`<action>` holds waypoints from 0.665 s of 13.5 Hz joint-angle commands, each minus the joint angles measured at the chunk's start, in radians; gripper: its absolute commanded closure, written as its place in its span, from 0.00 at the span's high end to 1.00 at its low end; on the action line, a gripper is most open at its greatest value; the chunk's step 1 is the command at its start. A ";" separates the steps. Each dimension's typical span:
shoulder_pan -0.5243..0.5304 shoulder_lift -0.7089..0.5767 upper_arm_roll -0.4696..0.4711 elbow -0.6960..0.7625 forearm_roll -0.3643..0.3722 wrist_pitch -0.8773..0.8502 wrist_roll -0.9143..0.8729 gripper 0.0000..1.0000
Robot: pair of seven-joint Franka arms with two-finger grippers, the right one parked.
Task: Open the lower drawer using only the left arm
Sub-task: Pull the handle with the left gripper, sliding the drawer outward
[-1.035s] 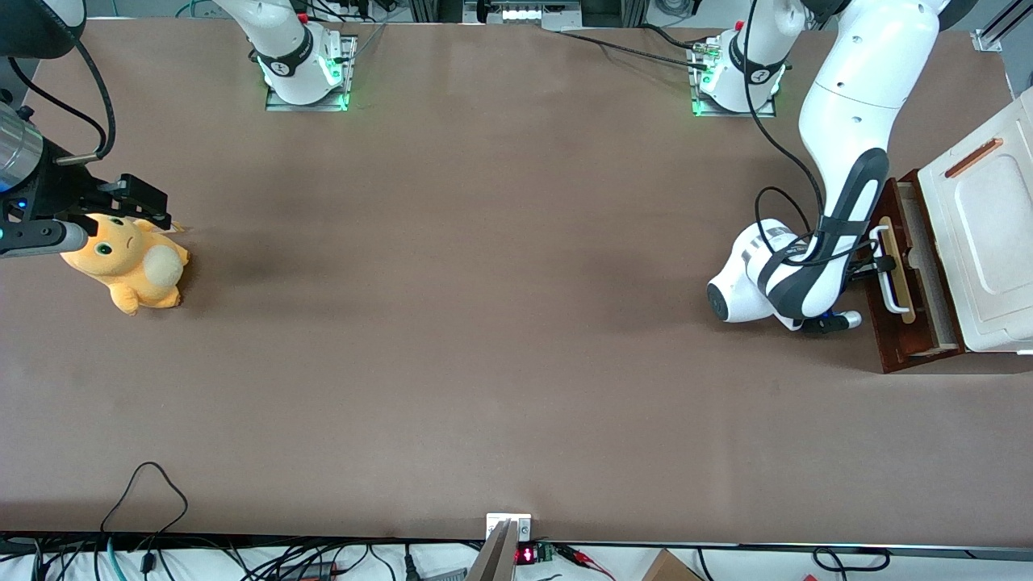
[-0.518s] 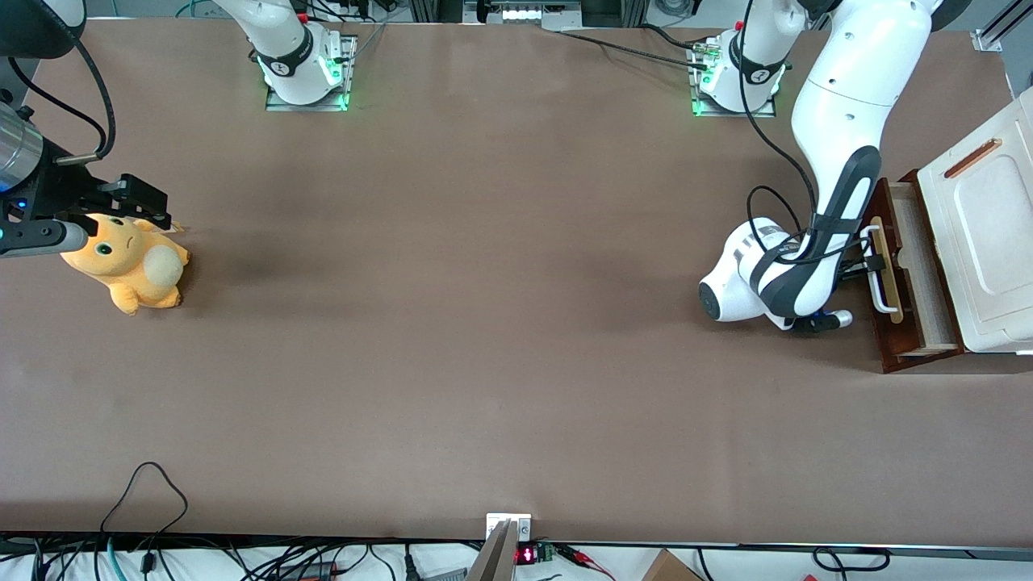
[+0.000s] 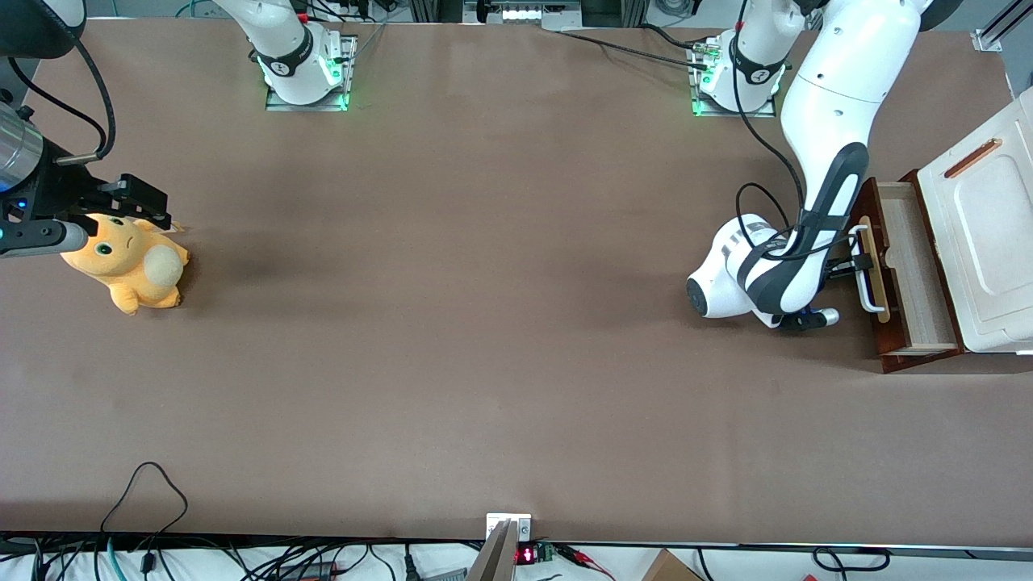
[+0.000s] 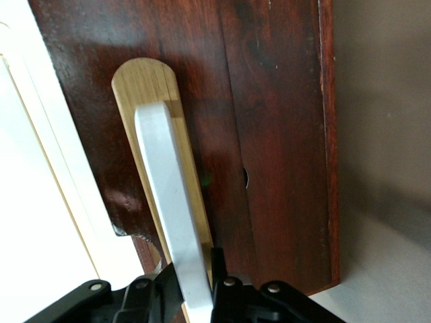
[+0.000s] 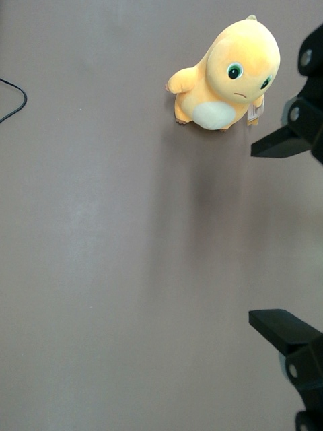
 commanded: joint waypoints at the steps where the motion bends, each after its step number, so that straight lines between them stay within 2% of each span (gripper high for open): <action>1: -0.043 -0.019 0.010 -0.001 -0.044 -0.021 0.017 0.17; 9: -0.086 -0.021 0.013 -0.001 -0.097 -0.039 -0.008 0.17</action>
